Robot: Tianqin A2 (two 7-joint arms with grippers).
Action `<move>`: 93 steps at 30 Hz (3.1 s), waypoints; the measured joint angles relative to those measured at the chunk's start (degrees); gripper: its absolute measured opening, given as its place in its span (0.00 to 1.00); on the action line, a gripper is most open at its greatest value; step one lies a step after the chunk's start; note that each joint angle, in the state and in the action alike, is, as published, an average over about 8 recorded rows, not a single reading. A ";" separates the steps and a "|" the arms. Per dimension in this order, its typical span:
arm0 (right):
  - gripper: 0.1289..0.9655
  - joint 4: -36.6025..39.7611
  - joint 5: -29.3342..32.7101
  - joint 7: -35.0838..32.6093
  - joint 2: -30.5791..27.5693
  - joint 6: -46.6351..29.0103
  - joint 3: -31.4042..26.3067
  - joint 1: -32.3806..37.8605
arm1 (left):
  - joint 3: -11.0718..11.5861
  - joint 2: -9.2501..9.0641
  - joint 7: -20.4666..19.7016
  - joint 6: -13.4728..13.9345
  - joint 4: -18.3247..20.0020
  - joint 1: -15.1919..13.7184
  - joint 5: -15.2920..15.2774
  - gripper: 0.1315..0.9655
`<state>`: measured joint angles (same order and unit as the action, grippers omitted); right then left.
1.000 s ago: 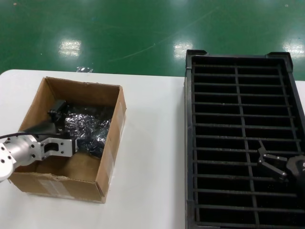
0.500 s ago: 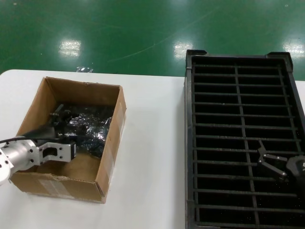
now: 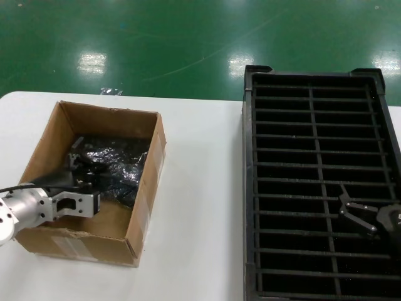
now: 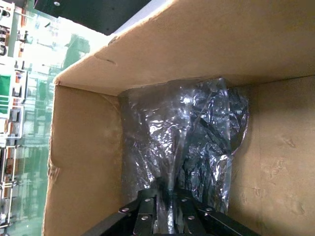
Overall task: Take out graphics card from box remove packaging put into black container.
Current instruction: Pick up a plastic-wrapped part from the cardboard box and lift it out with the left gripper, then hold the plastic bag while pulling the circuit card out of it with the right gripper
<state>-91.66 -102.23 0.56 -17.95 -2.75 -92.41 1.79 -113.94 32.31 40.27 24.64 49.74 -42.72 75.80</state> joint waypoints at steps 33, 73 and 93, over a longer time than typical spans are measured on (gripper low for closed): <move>1.00 0.00 0.00 0.00 0.00 0.00 0.00 0.00 | 10.34 7.55 -18.11 0.79 29.25 10.90 -18.37 0.01; 0.99 -0.33 -3.81 -9.42 6.67 -9.87 6.41 0.62 | 15.54 10.04 -23.58 6.01 60.06 26.91 -18.95 0.01; 0.77 -2.35 -3.11 -11.02 4.50 -19.28 -3.39 3.22 | 15.54 10.04 -23.58 6.01 60.06 26.91 -18.96 0.01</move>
<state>-94.00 -105.34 -10.47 -13.44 -22.03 -95.80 5.01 -98.40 42.35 16.68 30.66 109.80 -15.82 56.85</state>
